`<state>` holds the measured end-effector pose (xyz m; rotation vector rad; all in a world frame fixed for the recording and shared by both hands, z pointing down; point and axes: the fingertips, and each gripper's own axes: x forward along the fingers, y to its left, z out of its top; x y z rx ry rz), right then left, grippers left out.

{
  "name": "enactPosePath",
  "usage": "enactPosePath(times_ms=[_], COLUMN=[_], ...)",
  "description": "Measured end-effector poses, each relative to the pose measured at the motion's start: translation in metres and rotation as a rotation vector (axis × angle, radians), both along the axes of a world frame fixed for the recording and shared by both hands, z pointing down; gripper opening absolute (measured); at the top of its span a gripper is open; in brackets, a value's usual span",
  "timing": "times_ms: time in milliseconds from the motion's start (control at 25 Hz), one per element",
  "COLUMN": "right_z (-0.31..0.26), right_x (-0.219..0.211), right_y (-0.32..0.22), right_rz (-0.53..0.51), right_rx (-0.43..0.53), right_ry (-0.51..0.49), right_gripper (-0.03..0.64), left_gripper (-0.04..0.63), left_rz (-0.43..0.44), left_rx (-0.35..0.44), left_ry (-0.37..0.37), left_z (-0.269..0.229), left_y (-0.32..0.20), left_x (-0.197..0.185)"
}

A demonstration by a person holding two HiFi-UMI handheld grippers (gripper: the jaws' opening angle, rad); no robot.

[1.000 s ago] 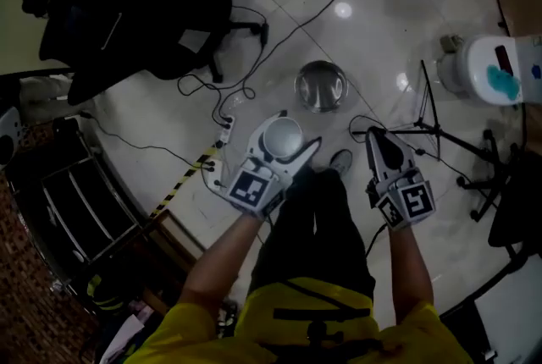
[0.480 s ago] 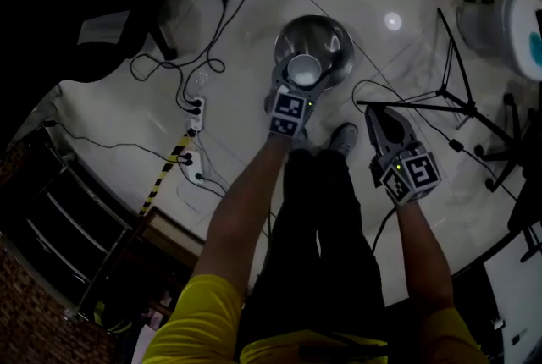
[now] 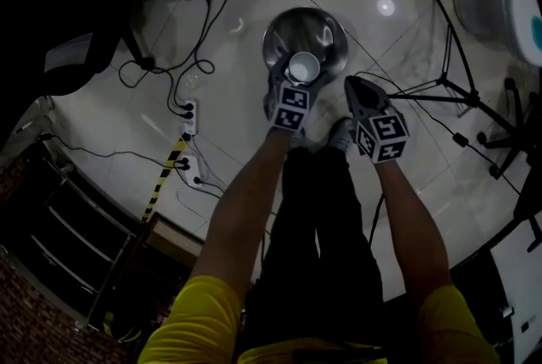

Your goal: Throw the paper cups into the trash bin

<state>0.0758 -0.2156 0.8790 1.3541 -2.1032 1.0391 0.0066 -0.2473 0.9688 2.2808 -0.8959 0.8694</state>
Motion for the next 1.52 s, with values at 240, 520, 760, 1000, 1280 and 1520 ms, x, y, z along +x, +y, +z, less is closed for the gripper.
enactPosePath(times_ms=[240, 520, 760, 1000, 1280, 1520], right_z=[0.031, 0.015, -0.046, -0.110, -0.131, -0.121], right_x=[0.001, -0.001, -0.014, -0.015, -0.013, -0.019], right_y=[-0.001, -0.010, -0.009, -0.001, 0.001, 0.004], right_rz=[-0.010, 0.025, 0.045, 0.039, 0.009, -0.007], right_rx=[-0.033, -0.002, 0.056, 0.103, 0.124, 0.116], right_ry=[0.026, 0.015, -0.035, -0.025, 0.020, 0.022], right_gripper=[0.008, 0.008, 0.006, 0.005, 0.003, 0.003], left_gripper=[0.413, 0.375, 0.163, 0.016, 0.002, 0.167], left_rz=[0.033, -0.080, -0.255, -0.345, -0.376, -0.352], left_rx=[0.012, 0.068, 0.112, 0.180, 0.134, 0.134], left_ry=[0.000, 0.070, 0.186, 0.143, 0.117, 0.206], left_z=[-0.002, -0.074, -0.179, -0.244, -0.239, -0.232], left_y=[0.016, 0.003, 0.012, 0.033, 0.046, 0.041], left_x=[0.000, -0.027, -0.071, -0.104, -0.107, -0.094])
